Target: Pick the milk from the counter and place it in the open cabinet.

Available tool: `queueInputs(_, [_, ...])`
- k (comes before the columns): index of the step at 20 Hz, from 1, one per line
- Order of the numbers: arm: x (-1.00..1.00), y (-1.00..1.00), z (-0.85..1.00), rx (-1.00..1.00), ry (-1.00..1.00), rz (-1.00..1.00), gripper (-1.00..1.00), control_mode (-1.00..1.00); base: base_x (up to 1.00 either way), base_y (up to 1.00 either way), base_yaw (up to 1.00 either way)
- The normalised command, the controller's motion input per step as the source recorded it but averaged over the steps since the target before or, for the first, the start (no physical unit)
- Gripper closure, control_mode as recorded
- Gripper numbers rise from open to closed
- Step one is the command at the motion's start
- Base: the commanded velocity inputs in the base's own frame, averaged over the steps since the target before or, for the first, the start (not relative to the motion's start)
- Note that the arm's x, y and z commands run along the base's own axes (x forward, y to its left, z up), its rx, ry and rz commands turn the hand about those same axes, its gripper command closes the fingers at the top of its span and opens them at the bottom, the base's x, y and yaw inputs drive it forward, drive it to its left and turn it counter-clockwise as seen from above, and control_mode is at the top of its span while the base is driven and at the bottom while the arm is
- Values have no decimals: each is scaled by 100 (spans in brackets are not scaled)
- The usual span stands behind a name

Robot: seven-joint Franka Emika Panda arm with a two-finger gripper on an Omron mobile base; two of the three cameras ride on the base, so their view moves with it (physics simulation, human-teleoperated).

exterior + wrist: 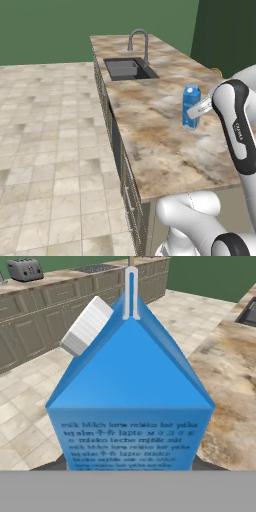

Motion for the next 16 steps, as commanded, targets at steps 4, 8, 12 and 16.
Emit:
queueInputs(4, [0, 0, 0, 0, 0, 0, 100, -100, 0, 0, 0])
queueInputs(8, [0, 0, 0, 0, 0, 0, 100, 100, 1, 11, -4])
queueInputs(12, [0, 0, 0, 0, 0, 0, 100, 100, 33, 51, -52])
queueInputs(16, [0, 0, 0, 0, 0, 0, 100, 100, 43, 50, -63])
